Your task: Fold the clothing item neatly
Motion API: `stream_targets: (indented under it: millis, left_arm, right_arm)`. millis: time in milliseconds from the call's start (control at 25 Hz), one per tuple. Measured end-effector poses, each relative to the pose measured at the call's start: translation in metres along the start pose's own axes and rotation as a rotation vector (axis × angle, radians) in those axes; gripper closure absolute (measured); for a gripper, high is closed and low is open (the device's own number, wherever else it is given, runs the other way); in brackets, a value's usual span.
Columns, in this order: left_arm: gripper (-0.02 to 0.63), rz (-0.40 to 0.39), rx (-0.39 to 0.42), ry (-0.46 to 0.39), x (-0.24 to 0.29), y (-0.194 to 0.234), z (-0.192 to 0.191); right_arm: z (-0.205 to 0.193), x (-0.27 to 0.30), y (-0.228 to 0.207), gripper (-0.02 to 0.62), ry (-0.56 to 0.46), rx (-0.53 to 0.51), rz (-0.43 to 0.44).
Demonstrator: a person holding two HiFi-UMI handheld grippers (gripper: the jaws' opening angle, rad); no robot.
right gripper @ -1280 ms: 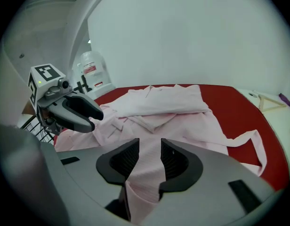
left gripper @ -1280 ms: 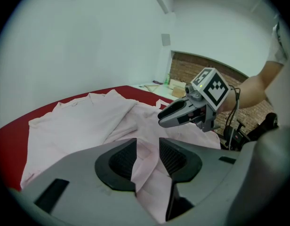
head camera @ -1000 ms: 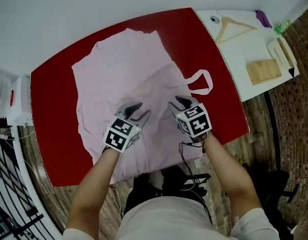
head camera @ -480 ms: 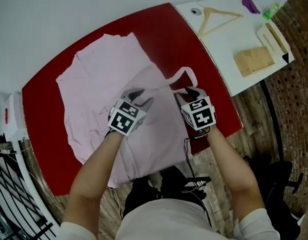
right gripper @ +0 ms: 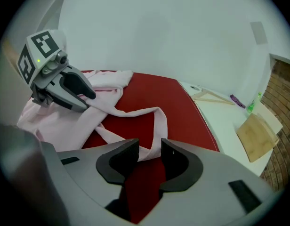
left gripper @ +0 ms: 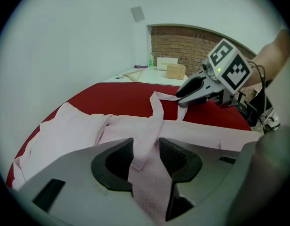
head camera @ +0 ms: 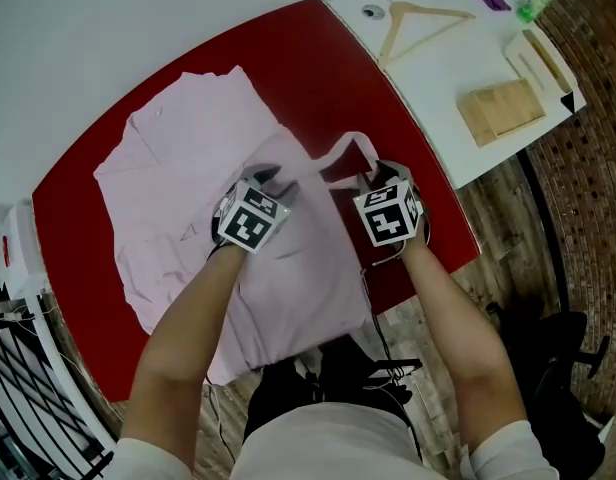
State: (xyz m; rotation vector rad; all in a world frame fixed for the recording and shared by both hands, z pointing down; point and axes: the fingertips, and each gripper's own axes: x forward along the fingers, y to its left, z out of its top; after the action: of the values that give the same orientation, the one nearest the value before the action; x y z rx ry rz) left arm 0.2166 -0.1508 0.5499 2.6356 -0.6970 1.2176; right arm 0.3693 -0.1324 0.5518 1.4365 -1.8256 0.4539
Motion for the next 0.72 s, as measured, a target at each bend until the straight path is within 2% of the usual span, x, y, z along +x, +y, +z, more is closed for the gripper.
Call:
stream_targets:
  millis: [200, 240, 320, 360, 720]
  left_arm:
    - [0.459, -0.025, -0.012, 0.014, 0.01, -0.002, -0.002]
    - [0.476, -0.029, -0.015, 0.013, 0.01, -0.002, -0.003]
    - [0.574, -0.029, -0.014, 0.007, 0.008, -0.004, -0.001]
    - [0.584, -0.027, -0.011, -0.001, 0.006, -0.005, 0.002]
    - [0.591, 0.016, -0.036, -0.102, -0.044, -0.005, 0.026]
  right_arm:
    - [0.0, 0.003, 0.0, 0.487, 0.006, 0.047, 0.024]
    - [-0.001, 0.003, 0.001, 0.502, 0.008, 0.054, 0.031]
    - [-0.001, 0.001, 0.001, 0.548, 0.006, 0.059, 0.029]
    - [-0.001, 0.0, 0.0, 0.554, -0.002, 0.058, 0.024]
    - [0.023, -0.025, 0.004, 0.562, -0.118, 0.08, 0.028]
